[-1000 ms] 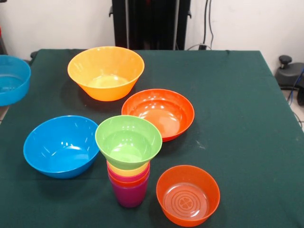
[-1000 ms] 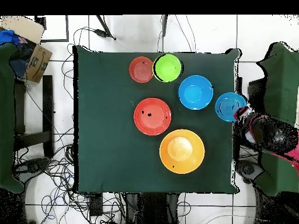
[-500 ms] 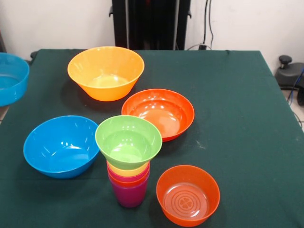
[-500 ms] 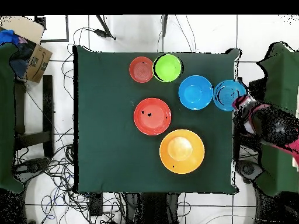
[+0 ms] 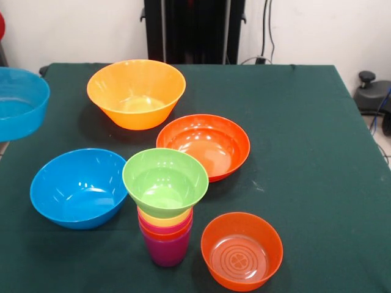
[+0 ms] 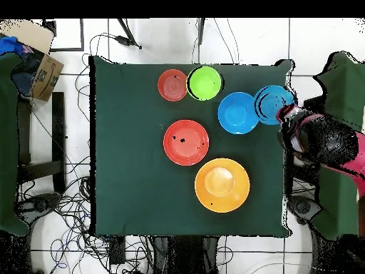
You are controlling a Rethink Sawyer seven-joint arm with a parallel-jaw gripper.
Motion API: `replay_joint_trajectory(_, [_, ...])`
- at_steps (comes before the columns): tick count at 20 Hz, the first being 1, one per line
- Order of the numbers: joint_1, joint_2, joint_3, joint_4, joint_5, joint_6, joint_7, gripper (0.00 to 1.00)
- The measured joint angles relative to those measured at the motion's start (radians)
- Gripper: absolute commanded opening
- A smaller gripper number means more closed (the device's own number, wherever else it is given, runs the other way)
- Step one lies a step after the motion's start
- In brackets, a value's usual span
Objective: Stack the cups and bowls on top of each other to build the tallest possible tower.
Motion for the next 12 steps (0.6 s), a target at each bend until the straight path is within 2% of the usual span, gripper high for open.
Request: replay_joint_trajectory(12, [0.057,-0.01,0.0,-0.026,0.021,0.059,0.0,0.0])
